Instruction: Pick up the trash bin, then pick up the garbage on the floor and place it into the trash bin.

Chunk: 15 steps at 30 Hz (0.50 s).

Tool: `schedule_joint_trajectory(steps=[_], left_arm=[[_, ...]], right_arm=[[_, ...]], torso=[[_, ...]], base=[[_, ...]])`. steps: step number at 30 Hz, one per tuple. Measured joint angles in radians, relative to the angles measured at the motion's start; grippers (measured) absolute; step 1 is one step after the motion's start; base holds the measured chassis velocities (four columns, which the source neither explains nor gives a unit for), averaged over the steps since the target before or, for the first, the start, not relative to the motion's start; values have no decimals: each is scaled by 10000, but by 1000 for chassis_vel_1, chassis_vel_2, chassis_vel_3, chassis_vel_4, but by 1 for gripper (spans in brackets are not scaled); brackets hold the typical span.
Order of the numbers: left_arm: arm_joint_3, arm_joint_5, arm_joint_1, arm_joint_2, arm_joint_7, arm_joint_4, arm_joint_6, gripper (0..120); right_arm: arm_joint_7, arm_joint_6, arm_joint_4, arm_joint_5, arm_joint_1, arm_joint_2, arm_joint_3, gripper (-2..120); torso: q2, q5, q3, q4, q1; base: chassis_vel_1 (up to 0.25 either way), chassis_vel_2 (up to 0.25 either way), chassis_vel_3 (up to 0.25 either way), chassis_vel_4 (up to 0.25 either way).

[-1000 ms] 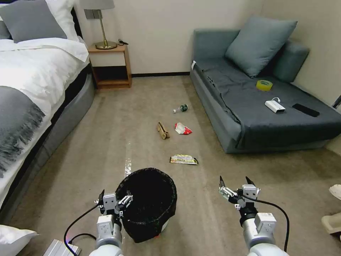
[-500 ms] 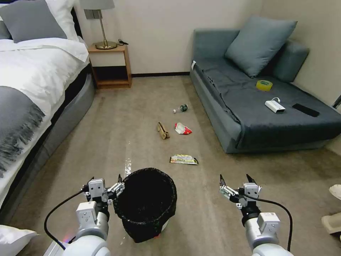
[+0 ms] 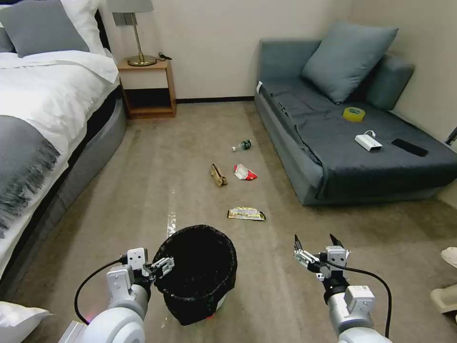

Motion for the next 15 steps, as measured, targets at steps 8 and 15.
schedule_joint_trajectory(steps=[8,15], left_arm=[[46,-157,-135,-52,108,734,-28,97],[110,-188,-199,-67,343,1001,-164,77]], right_arm=[[-2,66,-210,-14,76,31,-4,100],[-2,98,-300,-16,133,62,2,100]], torso=[[1,12,-1,0,0],[0,15,-1,0,0]], base=[[0,0,0,0],[0,0,0,0]])
